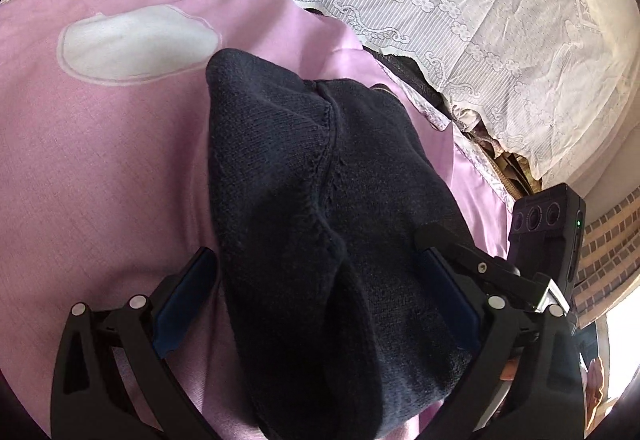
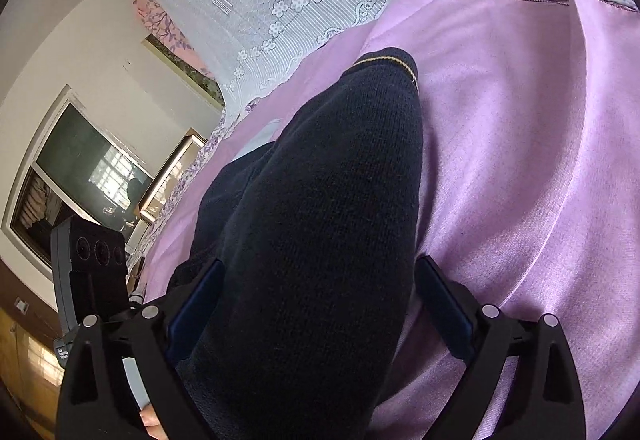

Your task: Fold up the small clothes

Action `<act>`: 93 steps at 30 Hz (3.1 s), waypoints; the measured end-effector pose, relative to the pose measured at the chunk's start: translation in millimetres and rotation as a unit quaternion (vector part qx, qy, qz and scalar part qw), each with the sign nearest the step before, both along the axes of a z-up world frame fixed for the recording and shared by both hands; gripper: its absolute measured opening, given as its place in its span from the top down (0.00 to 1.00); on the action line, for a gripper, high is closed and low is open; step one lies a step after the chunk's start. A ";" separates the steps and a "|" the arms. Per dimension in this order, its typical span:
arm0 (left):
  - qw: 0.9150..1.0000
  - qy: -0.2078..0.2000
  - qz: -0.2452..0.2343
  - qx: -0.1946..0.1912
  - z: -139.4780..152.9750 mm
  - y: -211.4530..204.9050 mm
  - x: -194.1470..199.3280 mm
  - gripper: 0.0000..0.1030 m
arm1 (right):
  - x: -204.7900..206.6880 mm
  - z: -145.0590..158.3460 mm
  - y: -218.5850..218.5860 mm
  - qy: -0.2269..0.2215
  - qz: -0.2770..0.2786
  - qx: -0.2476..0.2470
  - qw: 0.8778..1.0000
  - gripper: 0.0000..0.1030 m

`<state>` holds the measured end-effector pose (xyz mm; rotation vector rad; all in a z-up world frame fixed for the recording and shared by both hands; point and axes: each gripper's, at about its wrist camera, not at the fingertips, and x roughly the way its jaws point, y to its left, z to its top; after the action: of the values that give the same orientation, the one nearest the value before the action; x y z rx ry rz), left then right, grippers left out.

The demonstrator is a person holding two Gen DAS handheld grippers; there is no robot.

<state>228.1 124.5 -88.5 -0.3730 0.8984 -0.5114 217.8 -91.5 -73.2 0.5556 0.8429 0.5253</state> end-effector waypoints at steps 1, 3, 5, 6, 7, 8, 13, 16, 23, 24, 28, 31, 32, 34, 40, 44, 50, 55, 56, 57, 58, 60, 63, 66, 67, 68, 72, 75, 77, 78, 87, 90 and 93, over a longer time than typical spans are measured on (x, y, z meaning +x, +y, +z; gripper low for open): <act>1.000 -0.006 -0.001 0.007 1.3 -2.9 -2.0 0.06 | -0.7 -1.2 -1.4 0.002 -0.002 -0.002 1.000 0.06; 1.000 -0.010 -0.004 0.009 1.8 -4.9 -2.7 0.09 | -1.0 -2.3 -2.0 0.003 -0.006 -0.004 1.000 0.06; 1.000 0.000 -0.005 -0.005 -2.5 -1.1 1.3 0.09 | -1.6 -2.1 -1.5 0.003 -0.009 -0.010 1.000 0.07; 1.000 0.007 -0.001 -0.009 -5.1 0.9 4.1 0.09 | -2.7 -1.6 -0.8 0.002 -0.011 -0.017 1.000 0.09; 1.000 0.012 0.001 -0.013 -7.5 2.2 6.5 0.08 | -3.7 -0.9 0.3 -0.001 -0.011 -0.023 1.000 0.11; 1.000 0.014 0.000 -0.014 -8.2 2.5 7.0 0.09 | -4.3 0.0 0.9 -0.004 -0.011 -0.026 1.000 0.12; 1.000 0.002 -0.010 -0.017 -5.5 0.8 2.7 0.23 | -12.8 6.0 3.4 -0.030 -0.013 -0.036 0.999 0.25; 1.000 -0.012 -0.013 -0.009 -3.2 -2.3 0.0 0.27 | -16.7 8.9 4.4 -0.044 -0.018 -0.046 0.998 0.29; 0.999 -0.043 -0.005 -0.011 4.2 1.0 -8.6 0.34 | -34.3 27.4 17.8 -0.106 -0.031 -0.107 0.988 0.35; 0.999 -0.050 -0.004 -0.008 6.4 0.2 -10.5 0.34 | -35.6 28.8 17.4 -0.111 -0.031 -0.108 0.987 0.35; 0.999 -0.044 -0.006 -0.005 3.7 -0.9 -7.0 0.36 | -33.7 24.8 13.5 -0.099 -0.030 -0.101 0.989 0.36; 0.998 -0.058 -0.004 0.002 8.3 -2.6 -11.3 0.37 | -34.2 27.0 13.9 -0.106 -0.031 -0.099 0.989 0.36; 0.998 -0.064 -0.004 0.005 10.4 -3.3 -13.8 0.37 | -36.4 28.5 13.6 -0.112 -0.032 -0.099 0.988 0.36; 0.997 -0.076 -0.004 0.009 15.3 -4.5 -19.4 0.38 | -42.7 32.7 13.9 -0.125 -0.035 -0.101 0.986 0.36; 0.994 -0.111 -0.009 0.015 36.0 -10.8 -44.9 0.39 | -70.5 50.7 8.0 -0.154 -0.048 -0.097 0.982 0.36; 0.991 -0.129 -0.023 0.024 48.6 -20.4 -63.4 0.39 | -93.9 61.8 1.1 -0.163 -0.059 -0.100 0.980 0.36; 0.987 -0.147 -0.051 0.037 61.0 -40.0 -101.0 0.39 | -142.3 72.0 -19.7 -0.164 -0.077 -0.103 0.978 0.36; 0.983 -0.162 -0.070 0.043 68.2 -59.4 -137.6 0.40 | -184.8 79.4 -40.0 -0.167 -0.093 -0.103 0.976 0.36; 0.983 -0.163 -0.074 0.042 68.6 -62.2 -145.3 0.40 | -192.9 81.6 -43.0 -0.168 -0.096 -0.106 0.975 0.36; 0.983 -0.163 -0.079 0.039 68.9 -65.6 -151.3 0.40 | -201.1 83.5 -46.0 -0.168 -0.099 -0.109 0.975 0.36; 0.983 -0.162 -0.084 0.036 69.0 -69.8 -156.7 0.40 | -209.9 85.0 -49.7 -0.168 -0.104 -0.111 0.974 0.36; 0.982 -0.162 -0.095 0.033 69.6 -80.3 -167.3 0.40 | -225.1 87.6 -56.9 -0.166 -0.114 -0.115 0.973 0.36; 0.980 -0.163 -0.112 0.027 70.4 -97.7 -181.6 0.40 | -245.7 91.0 -72.2 -0.163 -0.129 -0.121 0.971 0.36; 0.978 -0.164 -0.130 0.020 71.8 -116.1 -191.8 0.40 | -267.0 94.4 -90.3 -0.162 -0.148 -0.128 0.967 0.36; 0.977 -0.166 -0.135 0.019 72.7 -121.3 -194.8 0.40 | -274.9 95.5 -97.2 -0.162 -0.154 -0.128 0.966 0.36; 0.976 -0.167 -0.140 0.017 74.5 -129.5 -197.9 0.40 | -280.2 96.7 -105.0 -0.162 -0.160 -0.127 0.965 0.36; 0.972 -0.170 -0.163 0.004 83.5 -162.5 -208.5 0.40 | -302.6 103.8 -141.7 -0.162 -0.196 -0.120 0.960 0.36; 0.967 -0.173 -0.184 -0.009 90.8 -192.8 -215.1 0.40 | -319.6 111.2 -172.3 -0.170 -0.229 -0.121 0.951 0.36; 0.963 -0.179 -0.200 -0.012 96.8 -212.9 -220.2 0.40 | -330.5 115.9 -193.4 -0.177 -0.248 -0.123 0.944 0.36; 0.961 -0.182 -0.208 -0.011 99.4 -224.1 -224.7 0.40 | -335.8 117.1 -204.1 -0.179 -0.257 -0.122 0.942 0.36; 0.944 -0.196 -0.267 -0.012 108.3 -304.5 -260.0 0.40 | -381.3 120.7 -276.3 -0.187 -0.323 -0.119 0.920 0.36; 0.937 -0.195 -0.288 -0.020 110.7 -326.0 -266.4 0.40 | -394.4 124.3 -293.4 -0.193 -0.344 -0.132 0.910 0.36; 0.930 -0.201 -0.309 -0.020 114.1 -349.5 -273.9 0.40 | -407.9 124.6 -311.4 -0.195 -0.363 -0.135 0.901 0.36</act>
<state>-45.8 -225.0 25.6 -0.0026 0.5908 -1.1438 -190.1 -402.9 51.4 0.4455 0.2694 -0.1713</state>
